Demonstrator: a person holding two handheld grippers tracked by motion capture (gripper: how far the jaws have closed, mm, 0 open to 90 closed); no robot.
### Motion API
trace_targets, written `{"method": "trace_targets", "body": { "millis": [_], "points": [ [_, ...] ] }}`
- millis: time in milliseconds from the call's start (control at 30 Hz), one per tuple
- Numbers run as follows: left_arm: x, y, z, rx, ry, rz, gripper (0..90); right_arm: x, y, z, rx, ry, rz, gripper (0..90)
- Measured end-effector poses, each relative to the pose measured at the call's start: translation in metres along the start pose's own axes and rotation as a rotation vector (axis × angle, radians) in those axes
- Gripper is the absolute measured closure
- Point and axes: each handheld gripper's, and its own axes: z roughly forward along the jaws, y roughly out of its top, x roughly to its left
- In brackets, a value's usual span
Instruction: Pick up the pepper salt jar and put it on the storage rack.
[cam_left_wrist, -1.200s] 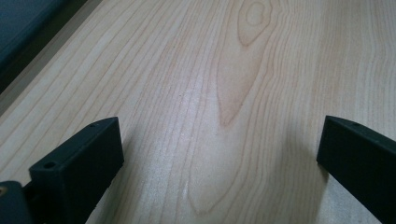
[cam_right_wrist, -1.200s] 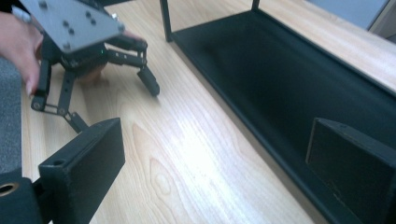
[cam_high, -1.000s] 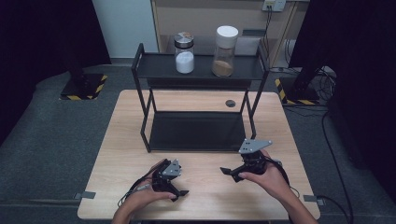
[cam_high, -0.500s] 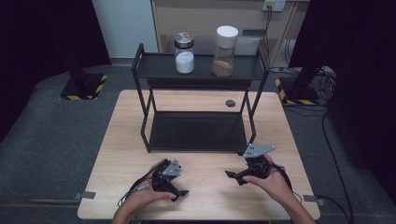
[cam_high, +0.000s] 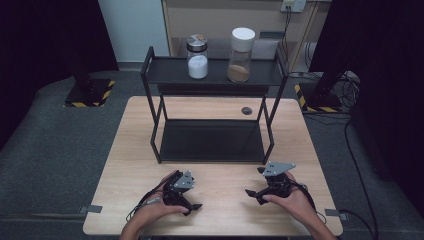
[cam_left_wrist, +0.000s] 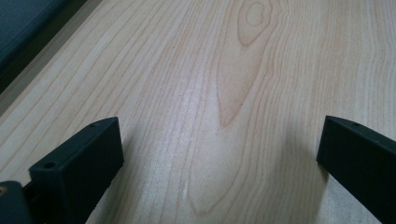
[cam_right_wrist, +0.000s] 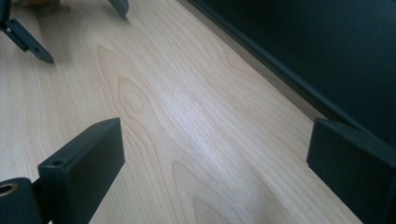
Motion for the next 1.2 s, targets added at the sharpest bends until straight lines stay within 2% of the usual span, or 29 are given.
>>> {"method": "trace_targets", "body": {
  "millis": [600,967,1100,1200],
  "points": [
    [0.0,0.0,0.0,0.0,0.0,0.0,0.0,-0.004,-0.009,0.005,0.03,-0.012,0.01,4.9],
    [0.0,0.0,0.0,0.0,0.0,0.0,0.0,-0.005,-0.009,0.013,0.092,-0.035,0.017,5.4],
    [0.0,0.0,0.0,0.0,0.0,-0.001,0.0,-0.003,-0.008,0.016,0.122,-0.045,0.0,5.5],
    [0.0,0.0,0.0,0.0,0.001,-0.001,0.0,-0.002,-0.01,0.017,0.121,-0.048,0.009,5.1]
  ]
}}
